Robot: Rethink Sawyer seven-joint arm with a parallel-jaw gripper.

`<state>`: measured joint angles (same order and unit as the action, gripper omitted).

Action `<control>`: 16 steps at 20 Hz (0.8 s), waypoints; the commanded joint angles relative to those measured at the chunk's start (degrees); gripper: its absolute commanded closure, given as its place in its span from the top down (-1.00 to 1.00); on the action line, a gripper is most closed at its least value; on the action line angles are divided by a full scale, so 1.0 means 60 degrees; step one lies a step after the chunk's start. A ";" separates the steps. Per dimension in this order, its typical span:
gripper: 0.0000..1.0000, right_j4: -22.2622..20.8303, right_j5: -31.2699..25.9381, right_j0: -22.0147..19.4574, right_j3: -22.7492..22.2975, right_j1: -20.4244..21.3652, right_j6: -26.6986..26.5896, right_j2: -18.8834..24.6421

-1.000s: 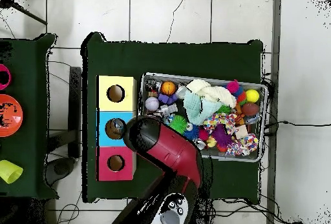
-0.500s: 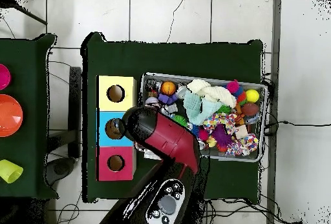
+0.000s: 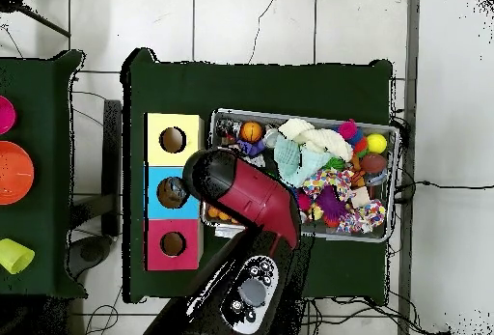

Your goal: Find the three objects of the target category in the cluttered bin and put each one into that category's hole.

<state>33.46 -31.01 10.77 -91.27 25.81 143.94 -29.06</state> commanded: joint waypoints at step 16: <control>1.00 -0.0164 0.3037 -0.1582 -0.1445 -0.0264 0.0919 0.3168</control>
<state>34.04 -12.56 2.53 -94.82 25.62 143.94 -19.39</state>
